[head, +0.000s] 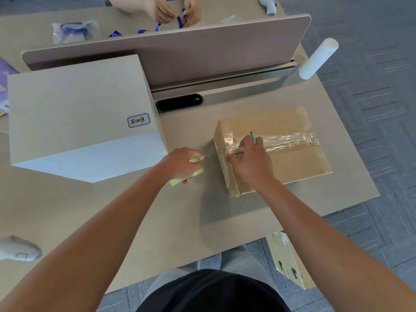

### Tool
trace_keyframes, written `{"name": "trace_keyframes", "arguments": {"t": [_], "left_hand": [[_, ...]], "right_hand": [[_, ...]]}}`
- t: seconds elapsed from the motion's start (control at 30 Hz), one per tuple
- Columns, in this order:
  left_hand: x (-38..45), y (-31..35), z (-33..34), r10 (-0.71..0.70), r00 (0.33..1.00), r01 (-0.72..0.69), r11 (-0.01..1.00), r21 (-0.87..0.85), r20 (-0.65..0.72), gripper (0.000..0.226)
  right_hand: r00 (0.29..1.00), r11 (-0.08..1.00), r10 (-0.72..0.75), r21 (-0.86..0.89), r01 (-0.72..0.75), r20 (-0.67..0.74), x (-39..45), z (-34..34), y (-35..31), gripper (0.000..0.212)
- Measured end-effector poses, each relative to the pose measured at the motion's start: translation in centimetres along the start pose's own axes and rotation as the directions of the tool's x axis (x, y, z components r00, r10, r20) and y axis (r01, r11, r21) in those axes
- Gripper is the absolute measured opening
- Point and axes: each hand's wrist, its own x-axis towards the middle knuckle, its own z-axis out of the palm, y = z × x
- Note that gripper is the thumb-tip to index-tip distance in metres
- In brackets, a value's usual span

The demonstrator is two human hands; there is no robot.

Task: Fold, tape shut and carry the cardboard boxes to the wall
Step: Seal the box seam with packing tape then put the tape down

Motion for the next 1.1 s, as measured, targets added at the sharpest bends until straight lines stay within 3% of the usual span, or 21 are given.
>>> {"name": "trace_keyframes", "arguments": {"t": [0.23,0.8,1.1], "left_hand": [[-0.1,0.3,0.2,-0.002,1.000,0.001,1.000,-0.015,-0.009,0.033],[-0.9,3.3,2.7,-0.110,0.990,0.110,0.994,-0.006,-0.087,0.018],[-3.7,0.3,2.2,-0.206,0.965,0.177,0.967,-0.181,-0.161,0.017]], "right_hand": [[1.000,0.990,-0.008,-0.142,0.006,-0.010,2.0,1.4,-1.5,0.069],[0.998,0.965,-0.010,-0.264,-0.009,-0.069,2.6,3.1,-1.7,0.050],[0.993,0.920,0.003,-0.389,-0.048,-0.115,2.8,4.6,-2.1,0.050]]}}
